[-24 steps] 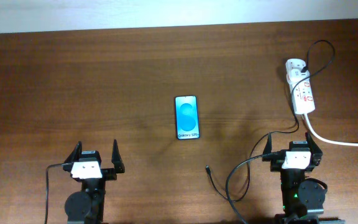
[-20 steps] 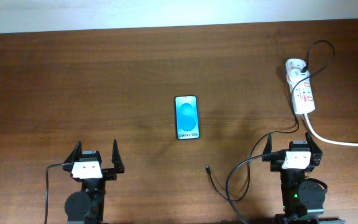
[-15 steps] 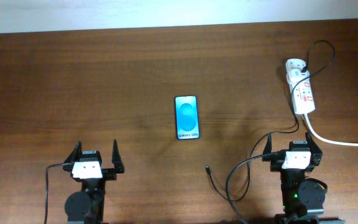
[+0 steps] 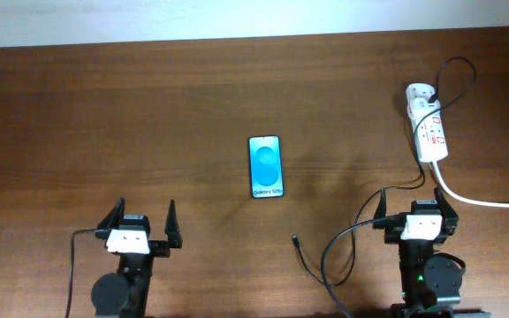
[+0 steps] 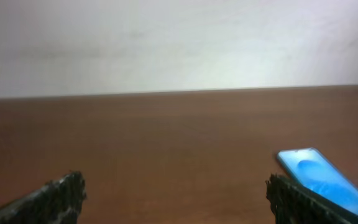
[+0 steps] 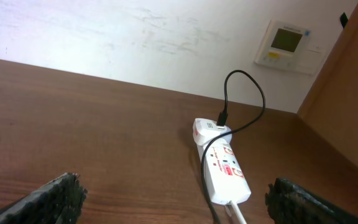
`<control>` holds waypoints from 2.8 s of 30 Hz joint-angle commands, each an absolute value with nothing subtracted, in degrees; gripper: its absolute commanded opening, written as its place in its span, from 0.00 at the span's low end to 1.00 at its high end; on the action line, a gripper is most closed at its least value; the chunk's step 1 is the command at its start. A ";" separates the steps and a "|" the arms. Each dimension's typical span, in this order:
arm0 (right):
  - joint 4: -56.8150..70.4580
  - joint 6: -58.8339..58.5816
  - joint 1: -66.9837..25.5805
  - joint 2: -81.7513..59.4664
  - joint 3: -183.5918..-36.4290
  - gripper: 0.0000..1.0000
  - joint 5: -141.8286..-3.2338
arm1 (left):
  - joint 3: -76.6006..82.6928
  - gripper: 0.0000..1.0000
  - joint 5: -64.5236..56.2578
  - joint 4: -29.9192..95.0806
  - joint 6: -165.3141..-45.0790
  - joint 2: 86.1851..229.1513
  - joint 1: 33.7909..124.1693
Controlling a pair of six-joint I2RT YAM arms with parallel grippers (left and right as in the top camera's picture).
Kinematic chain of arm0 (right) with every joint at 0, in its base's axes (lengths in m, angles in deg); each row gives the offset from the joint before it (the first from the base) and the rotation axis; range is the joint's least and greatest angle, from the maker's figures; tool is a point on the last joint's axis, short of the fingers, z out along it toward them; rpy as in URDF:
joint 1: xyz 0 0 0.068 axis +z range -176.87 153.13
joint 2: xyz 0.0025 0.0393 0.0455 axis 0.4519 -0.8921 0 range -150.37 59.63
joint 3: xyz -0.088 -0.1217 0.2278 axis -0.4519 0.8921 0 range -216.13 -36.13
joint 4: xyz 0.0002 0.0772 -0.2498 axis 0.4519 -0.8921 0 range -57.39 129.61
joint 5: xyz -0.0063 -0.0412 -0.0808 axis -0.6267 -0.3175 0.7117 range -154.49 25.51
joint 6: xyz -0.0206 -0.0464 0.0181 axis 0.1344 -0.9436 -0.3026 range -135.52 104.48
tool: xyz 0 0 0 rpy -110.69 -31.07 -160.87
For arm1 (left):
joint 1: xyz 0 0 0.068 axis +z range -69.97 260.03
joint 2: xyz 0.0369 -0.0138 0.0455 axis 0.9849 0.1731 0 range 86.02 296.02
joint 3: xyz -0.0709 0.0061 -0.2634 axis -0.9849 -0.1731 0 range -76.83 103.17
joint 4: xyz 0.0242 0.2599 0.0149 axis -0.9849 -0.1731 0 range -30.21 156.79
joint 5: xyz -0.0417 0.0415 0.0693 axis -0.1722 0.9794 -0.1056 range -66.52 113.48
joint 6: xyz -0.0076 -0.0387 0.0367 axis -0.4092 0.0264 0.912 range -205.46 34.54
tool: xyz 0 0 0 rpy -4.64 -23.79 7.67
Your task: Plug charger to phone and switch on socket
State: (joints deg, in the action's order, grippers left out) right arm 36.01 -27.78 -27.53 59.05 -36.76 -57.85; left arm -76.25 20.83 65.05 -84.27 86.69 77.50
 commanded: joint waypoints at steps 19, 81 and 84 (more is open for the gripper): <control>35.71 -27.95 -27.68 59.27 -36.45 0.98 -56.28 | -69.69 0.99 15.76 102.73 -83.24 91.12 77.85; 35.71 -27.95 -27.68 59.27 -36.45 0.98 -56.28 | 35.72 0.99 21.99 -6.14 -120.68 202.22 52.89; 35.71 -27.95 -27.68 59.27 -36.45 0.98 -56.28 | 35.72 0.99 21.94 -5.05 -120.92 206.18 50.23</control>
